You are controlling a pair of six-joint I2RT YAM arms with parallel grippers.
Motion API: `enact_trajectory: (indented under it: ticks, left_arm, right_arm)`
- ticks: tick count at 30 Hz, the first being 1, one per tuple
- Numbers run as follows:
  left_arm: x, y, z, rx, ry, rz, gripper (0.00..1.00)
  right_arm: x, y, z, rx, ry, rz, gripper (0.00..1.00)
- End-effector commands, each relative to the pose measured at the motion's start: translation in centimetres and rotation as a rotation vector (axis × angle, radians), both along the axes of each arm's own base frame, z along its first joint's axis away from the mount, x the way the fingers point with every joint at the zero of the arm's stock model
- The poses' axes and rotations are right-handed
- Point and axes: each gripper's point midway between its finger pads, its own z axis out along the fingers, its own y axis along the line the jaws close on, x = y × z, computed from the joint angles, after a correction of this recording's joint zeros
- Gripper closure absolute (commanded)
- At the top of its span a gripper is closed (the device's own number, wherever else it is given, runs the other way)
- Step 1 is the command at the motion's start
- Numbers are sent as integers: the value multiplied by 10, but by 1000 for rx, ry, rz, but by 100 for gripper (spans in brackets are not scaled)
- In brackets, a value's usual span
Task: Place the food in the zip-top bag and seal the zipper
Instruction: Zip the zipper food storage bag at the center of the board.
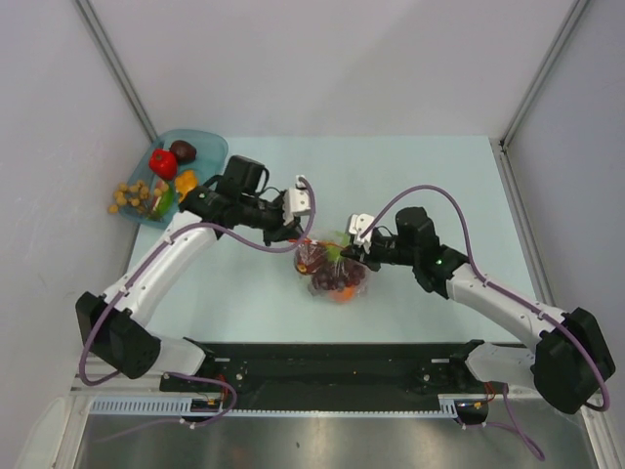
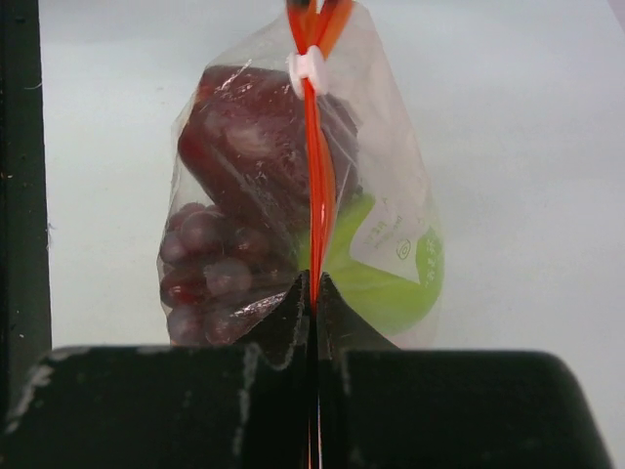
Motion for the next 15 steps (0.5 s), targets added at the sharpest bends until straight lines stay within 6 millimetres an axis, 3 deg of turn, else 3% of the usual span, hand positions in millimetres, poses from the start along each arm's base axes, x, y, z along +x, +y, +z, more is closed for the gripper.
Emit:
enact_trajectory:
  ticks: [1,2,5,9,12,15]
  left_arm:
    - [0,18,32,-65,1,70,90]
    - [-1,22,24,-53,12,87,89]
    - [6,35,23,-86,8,143,80]
    - [10,44,16,-88,-81,148,45]
    - [14,47,1,-95,-173,148,27]
    - [18,43,-17,-90,-200,124,27]
  right_arm:
    - [9,-5,39,59,-91,1,100]
    - [9,-7,38,59,-85,5,100]
    - [8,-8,39,63,-87,15,100]
    - [9,-11,42,75,-83,18,100]
    - [8,-11,43,78,-85,25,100]
    - [7,-12,44,82,-85,31,100]
